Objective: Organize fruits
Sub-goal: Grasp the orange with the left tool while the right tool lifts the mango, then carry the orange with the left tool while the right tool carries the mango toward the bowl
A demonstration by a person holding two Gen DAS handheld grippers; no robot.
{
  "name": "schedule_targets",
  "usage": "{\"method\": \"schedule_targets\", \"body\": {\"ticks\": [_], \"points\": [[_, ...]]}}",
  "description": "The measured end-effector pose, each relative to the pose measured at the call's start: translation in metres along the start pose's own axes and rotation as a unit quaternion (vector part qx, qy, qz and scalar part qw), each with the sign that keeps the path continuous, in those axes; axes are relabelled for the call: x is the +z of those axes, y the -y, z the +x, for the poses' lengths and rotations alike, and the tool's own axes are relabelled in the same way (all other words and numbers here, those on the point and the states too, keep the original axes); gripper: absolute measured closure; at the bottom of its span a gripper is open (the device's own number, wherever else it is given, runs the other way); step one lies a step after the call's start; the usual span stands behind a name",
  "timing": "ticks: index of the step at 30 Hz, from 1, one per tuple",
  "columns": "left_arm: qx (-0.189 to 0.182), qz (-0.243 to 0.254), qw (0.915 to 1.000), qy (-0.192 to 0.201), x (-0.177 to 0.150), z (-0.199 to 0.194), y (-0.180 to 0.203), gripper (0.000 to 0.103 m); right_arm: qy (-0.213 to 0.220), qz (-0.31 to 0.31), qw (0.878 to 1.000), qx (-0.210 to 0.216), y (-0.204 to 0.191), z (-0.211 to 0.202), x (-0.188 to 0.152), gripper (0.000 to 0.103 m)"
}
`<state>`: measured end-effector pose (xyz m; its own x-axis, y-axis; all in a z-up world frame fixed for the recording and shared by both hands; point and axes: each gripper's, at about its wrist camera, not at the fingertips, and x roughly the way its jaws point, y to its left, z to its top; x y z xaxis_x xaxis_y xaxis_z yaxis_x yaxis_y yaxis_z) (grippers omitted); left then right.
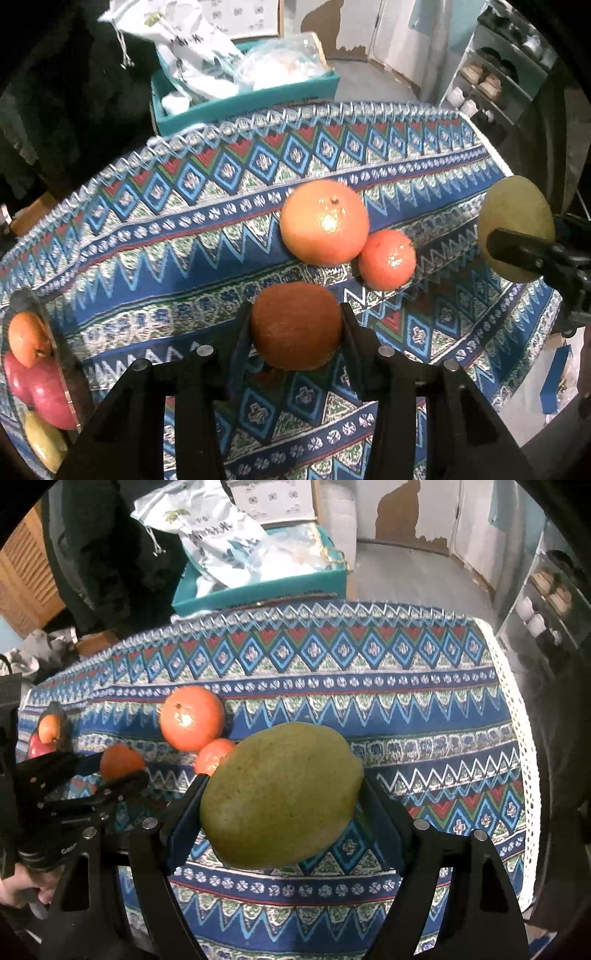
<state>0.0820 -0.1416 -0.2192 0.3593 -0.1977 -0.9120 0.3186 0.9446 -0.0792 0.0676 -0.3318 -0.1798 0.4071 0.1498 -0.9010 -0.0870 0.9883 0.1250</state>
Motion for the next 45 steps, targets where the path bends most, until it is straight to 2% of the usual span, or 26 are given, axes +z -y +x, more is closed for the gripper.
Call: {"method": "schedule_targets", "body": {"ticks": [26, 35, 45], "points": [[-0.008, 0.01, 0.9941, 0.108, -0.009, -0.125, -0.006, 0.058, 0.088, -0.061, 0.993, 0.038, -0.065, -0.082, 0.021, 0.023], [-0.012, 0.016, 0.9899, 0.14, -0.012, -0.157, -0.012, 0.058, 0.107, -0.079, 0.99, 0.048, -0.088, -0.1, 0.028, 0.023], [-0.011, 0.005, 0.9874, 0.158, -0.018, -0.18, -0.036, 0.058, 0.117, -0.101, 0.985, 0.074, -0.122, -0.113, 0.032, 0.023]]}}
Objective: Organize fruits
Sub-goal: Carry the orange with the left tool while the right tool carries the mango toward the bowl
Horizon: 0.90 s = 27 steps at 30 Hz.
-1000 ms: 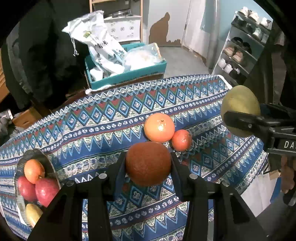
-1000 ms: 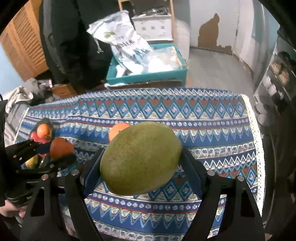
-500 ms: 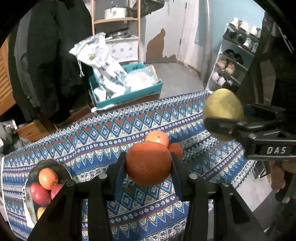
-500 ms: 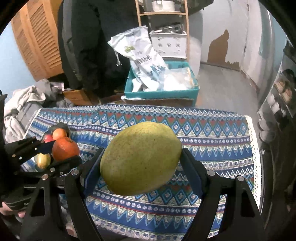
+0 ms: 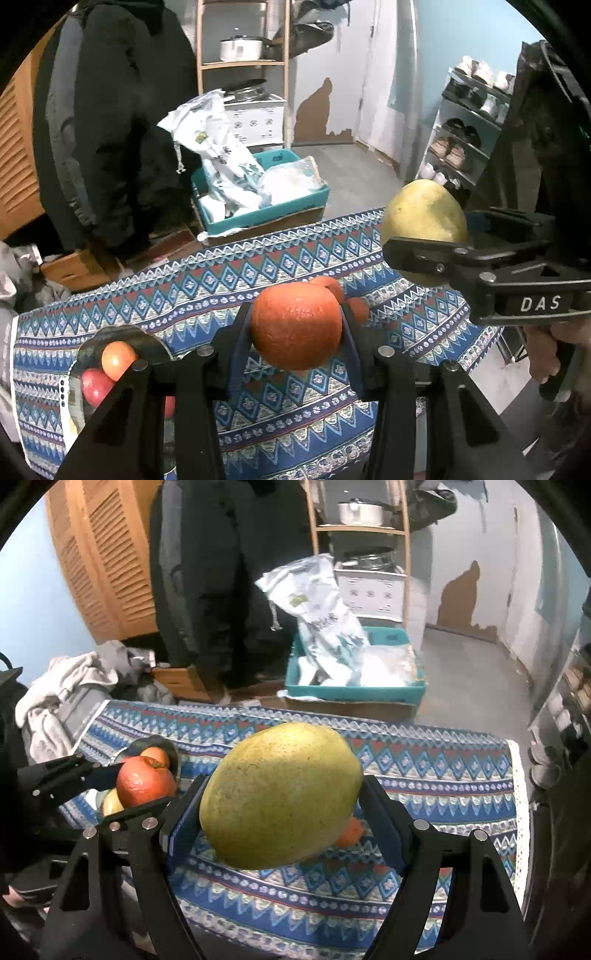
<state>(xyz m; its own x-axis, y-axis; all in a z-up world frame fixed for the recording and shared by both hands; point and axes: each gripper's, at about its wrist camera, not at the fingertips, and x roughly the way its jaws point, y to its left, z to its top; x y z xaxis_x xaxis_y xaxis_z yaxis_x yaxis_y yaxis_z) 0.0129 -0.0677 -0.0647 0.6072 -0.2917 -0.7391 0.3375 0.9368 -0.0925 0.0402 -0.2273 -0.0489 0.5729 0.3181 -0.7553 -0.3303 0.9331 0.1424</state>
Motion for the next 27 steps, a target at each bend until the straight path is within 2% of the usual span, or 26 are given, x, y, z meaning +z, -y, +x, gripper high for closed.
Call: {"method": "schedule_targets", "body": {"ticks": [11, 27], "points": [[0.014, -0.04, 0.999, 0.014, -0.01, -0.025, -0.043, 0.058, 0.009, -0.032, 0.999, 0.028, -0.055, 0.002, 0.021, 0.023], [0.07, -0.11, 0.9914, 0.009, -0.054, -0.049, -0.131, 0.058, -0.025, -0.069, 0.993, 0.094, -0.147, 0.052, 0.04, 0.023]]}}
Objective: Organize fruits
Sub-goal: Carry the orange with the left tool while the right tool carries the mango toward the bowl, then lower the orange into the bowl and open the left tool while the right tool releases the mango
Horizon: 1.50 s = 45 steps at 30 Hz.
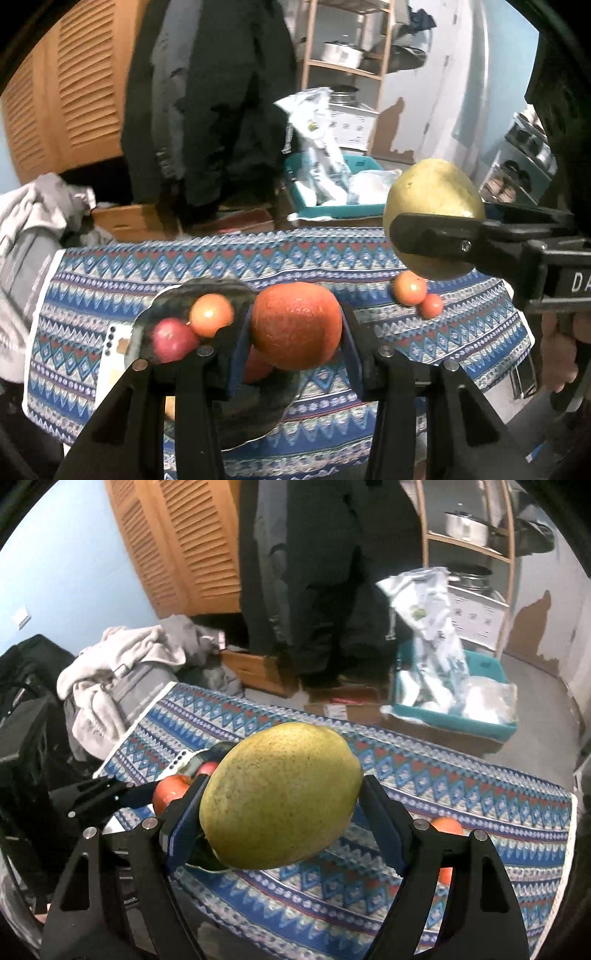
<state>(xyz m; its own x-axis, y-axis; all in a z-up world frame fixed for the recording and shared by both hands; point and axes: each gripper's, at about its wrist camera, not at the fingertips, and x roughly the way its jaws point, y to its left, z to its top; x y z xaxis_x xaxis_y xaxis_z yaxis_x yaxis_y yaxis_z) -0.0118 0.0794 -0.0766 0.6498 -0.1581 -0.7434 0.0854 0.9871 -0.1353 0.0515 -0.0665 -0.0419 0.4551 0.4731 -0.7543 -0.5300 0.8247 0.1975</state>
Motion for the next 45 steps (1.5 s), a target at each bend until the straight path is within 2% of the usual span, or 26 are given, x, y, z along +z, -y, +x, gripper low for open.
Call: {"method": "schedule_targets", "body": {"ticks": [13, 23, 31, 45], "points": [[0.043, -0.058, 0.9971, -0.023, -0.027, 0.004, -0.072, 0.058, -0.048, -0.032, 0.998, 0.024, -0.051, 0.06, 0.005, 0.023], [0.081, -0.089, 0.9904, -0.068, -0.056, 0.027, -0.117, 0.058, -0.112, -0.038, 0.992, 0.042, -0.07, 0.118, -0.02, 0.023], [0.09, -0.104, 0.9861, -0.093, -0.07, 0.037, -0.133, 0.058, -0.157, -0.035, 0.986, 0.048, -0.074, 0.152, -0.044, 0.023], [0.095, -0.119, 0.9823, -0.109, -0.076, 0.034, -0.144, 0.058, -0.207, -0.065, 0.975, 0.041, -0.091, 0.182, -0.075, 0.022]]}}
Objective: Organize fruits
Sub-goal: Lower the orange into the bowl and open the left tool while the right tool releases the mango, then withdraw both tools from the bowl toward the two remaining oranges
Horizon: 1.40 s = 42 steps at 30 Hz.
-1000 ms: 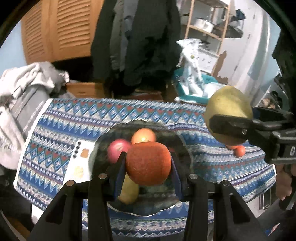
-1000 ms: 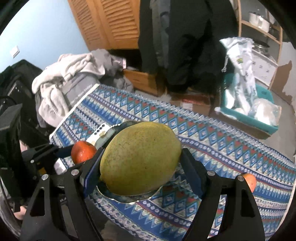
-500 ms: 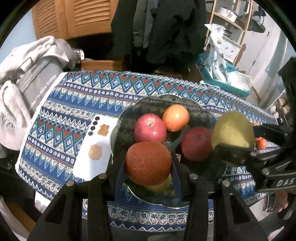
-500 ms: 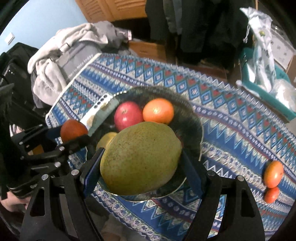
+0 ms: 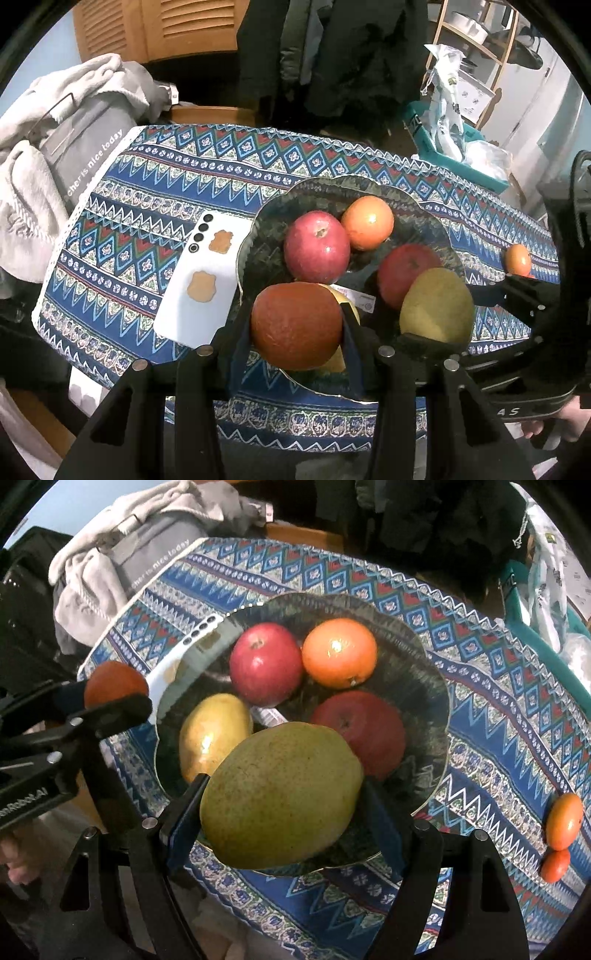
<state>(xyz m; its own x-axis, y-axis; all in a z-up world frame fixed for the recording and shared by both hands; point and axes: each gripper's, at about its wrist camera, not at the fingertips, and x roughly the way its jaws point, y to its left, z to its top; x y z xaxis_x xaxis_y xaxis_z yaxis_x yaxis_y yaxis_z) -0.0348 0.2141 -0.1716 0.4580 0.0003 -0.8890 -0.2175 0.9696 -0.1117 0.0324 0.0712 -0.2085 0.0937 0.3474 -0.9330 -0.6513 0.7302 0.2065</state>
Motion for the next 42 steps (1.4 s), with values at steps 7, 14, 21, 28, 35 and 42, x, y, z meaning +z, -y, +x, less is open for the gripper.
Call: {"method": "schedule_targets", "body": {"ticks": [7, 14, 21, 28, 35, 42], "points": [[-0.003, 0.004, 1.0, 0.001, 0.002, 0.0, 0.004, 0.058, -0.025, -0.006, 1.0, -0.008, -0.003, 0.015, -0.007, 0.021], [-0.008, 0.001, 1.0, 0.002, 0.004, 0.0, 0.005, 0.057, 0.004, -0.013, 1.0, 0.0, -0.006, -0.008, -0.003, 0.022], [-0.023, -0.012, 0.9996, -0.006, 0.006, 0.008, 0.007, 0.057, 0.037, 0.01, 0.999, -0.035, 0.016, -0.037, -0.001, 0.022], [-0.04, -0.01, 0.9991, -0.004, 0.012, 0.017, 0.019, 0.057, 0.06, 0.058, 0.996, -0.042, 0.05, -0.058, 0.002, 0.022], [-0.052, -0.01, 0.9985, -0.018, 0.017, 0.033, 0.036, 0.057, 0.067, 0.079, 0.994, -0.043, 0.069, -0.067, -0.003, 0.022], [-0.052, -0.005, 0.9982, -0.029, 0.018, 0.045, 0.045, 0.052, 0.073, 0.083, 0.993, -0.037, 0.075, -0.074, -0.005, 0.022]]}}
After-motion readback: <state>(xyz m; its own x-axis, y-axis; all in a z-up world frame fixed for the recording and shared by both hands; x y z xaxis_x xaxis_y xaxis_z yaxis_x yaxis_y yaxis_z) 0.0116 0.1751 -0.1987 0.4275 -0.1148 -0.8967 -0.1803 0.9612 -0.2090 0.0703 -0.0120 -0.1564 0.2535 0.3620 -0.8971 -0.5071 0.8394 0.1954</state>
